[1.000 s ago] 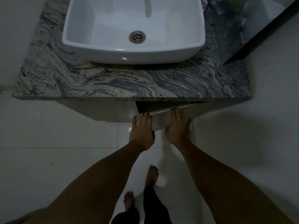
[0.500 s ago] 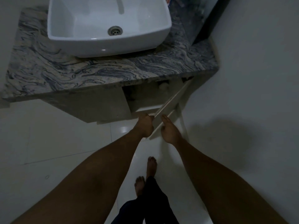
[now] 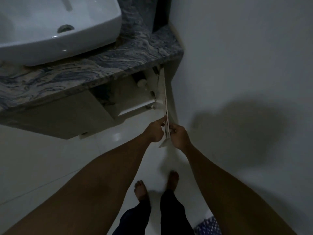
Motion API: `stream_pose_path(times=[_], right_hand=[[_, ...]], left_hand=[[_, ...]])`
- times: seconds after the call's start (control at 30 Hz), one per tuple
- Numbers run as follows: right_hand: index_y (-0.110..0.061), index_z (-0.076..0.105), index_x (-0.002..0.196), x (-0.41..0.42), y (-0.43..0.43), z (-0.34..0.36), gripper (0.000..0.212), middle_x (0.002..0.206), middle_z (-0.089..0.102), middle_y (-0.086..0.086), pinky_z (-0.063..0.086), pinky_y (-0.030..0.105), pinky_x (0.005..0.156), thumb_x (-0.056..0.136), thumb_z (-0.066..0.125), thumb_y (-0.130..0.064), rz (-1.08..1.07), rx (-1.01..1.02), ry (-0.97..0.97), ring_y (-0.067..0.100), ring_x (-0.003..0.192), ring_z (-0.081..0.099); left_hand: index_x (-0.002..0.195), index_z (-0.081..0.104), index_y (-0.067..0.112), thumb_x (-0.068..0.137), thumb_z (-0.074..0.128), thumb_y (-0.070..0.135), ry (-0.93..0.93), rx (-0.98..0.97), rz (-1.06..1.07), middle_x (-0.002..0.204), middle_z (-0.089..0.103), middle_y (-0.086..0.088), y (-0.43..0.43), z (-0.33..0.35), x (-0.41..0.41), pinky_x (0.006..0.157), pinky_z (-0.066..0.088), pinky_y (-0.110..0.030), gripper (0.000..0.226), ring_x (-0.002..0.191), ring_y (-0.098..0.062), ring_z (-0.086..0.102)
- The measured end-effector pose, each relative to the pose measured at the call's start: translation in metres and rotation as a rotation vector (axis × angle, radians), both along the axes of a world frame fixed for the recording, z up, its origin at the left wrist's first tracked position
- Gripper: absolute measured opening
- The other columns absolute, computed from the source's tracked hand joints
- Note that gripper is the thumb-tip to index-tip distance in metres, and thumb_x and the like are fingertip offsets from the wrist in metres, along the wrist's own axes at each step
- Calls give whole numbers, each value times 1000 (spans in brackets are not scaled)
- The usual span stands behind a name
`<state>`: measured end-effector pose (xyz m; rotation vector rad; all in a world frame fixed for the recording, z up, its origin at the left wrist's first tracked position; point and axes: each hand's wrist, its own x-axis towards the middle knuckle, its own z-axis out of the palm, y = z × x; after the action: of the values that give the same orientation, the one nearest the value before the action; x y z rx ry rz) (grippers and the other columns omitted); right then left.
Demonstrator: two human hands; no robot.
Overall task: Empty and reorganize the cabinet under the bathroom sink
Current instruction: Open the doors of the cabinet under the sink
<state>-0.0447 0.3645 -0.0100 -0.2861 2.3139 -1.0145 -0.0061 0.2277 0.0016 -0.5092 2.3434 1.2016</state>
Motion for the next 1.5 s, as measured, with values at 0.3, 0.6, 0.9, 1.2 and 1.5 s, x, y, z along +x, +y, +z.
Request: stream_pose_path(times=[0.3,0.6,0.9,1.2,1.5], right_hand=[[-2,66,119,-51,66,3,29,112,69,15,50,19,78,100,44,-9,-26,183,139,25,97,67],[-5,52,136,-84,94,6,39,132,59,14,48,32,95,97,47,-5,-117,294,158,28,120,58],[-5,50,137,-90,98,11,40,134,57,14,46,35,103,97,47,-5,-71,250,211,28,123,55],[-6,42,144,-74,20,34,47,144,46,13,37,35,111,97,43,-2,209,162,253,26,131,46],[-6,40,145,-22,-155,14,47,146,45,13,31,27,111,98,43,-6,495,123,242,24,134,44]], left_hand=[[157,12,18,91,41,-8,-72,-41,-140,151,39,-18,66,-6,-63,110,35,-34,77,137,-32,40],[157,2,32,94,43,-5,-99,-65,-136,151,27,-22,104,-11,-106,99,48,-38,84,120,-36,51],[157,2,28,93,48,-4,-93,-71,-106,148,29,-19,100,-11,-97,103,44,-39,85,121,-35,49],[157,8,22,94,58,31,-120,-228,167,156,25,-17,3,11,-21,109,39,-49,81,135,-38,39],[155,18,18,92,59,41,-154,-364,498,158,20,-12,-152,3,79,105,40,-56,79,139,-38,28]])
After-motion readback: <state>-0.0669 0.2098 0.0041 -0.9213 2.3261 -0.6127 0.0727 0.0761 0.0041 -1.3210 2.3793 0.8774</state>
